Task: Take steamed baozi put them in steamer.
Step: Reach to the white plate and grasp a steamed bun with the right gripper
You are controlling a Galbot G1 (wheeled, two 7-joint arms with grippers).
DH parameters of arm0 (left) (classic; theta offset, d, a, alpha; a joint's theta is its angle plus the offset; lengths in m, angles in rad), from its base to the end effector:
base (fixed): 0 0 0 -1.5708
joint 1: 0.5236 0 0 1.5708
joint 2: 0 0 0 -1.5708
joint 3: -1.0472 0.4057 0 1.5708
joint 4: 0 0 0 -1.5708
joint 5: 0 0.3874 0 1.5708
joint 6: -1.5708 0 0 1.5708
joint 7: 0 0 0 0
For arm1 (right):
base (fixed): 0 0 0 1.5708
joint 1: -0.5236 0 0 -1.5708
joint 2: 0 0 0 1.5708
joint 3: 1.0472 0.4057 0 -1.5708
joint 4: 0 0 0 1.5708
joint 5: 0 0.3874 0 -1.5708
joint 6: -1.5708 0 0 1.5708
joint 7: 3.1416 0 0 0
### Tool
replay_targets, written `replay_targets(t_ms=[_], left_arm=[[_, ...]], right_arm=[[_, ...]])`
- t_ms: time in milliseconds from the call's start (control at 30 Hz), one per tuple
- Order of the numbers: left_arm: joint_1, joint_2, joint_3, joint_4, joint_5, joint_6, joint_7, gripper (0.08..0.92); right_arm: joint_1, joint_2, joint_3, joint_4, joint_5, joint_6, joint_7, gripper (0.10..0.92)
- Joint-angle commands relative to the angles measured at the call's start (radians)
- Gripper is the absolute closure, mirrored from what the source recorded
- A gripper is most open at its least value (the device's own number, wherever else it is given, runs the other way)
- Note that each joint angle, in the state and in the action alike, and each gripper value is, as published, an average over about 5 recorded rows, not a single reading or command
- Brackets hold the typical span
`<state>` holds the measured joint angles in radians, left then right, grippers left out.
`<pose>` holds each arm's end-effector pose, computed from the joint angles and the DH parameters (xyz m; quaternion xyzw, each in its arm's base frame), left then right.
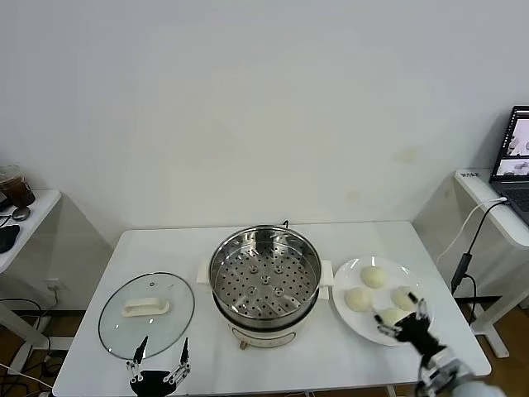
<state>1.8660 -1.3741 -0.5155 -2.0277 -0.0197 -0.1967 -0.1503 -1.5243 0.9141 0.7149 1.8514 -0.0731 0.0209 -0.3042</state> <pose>0.0689 0.0431 -0.4116 0.0085 -0.9947 -0.0667 0.0782 0.2360 -0.2382 -0.3394 0.1810 -0.9117 0.3535 0.1055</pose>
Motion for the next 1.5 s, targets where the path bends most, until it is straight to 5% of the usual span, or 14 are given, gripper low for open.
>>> replay_targets(t_ms=[33, 333, 733, 1500], left_arm=[[-0.012, -0.007, -0.007, 0.006, 0.031, -0.005, 0.007, 0.177], [0.003, -0.018, -0.027, 0.011, 0.049, -0.044, -0.013, 0.177], [0.011, -0.034, -0.062, 0.017, 0.051, -0.074, -0.023, 0.177], [0.005, -0.035, -0.087, 0.035, 0.059, -0.092, -0.022, 0.177]], right_arm=[[0.195, -0.354, 0.026, -0.111, -0.232, -0.066, -0.253, 0.203], [0.695, -0.441, -0.423, -0.313, -0.392, 0.029, -0.552, 0.203], [1.284, -0.246, -1.074, -0.671, -0.315, 0.037, -0.783, 0.203], [1.373, -0.084, -1.260, -0.844, -0.299, -0.066, -0.789, 0.208]])
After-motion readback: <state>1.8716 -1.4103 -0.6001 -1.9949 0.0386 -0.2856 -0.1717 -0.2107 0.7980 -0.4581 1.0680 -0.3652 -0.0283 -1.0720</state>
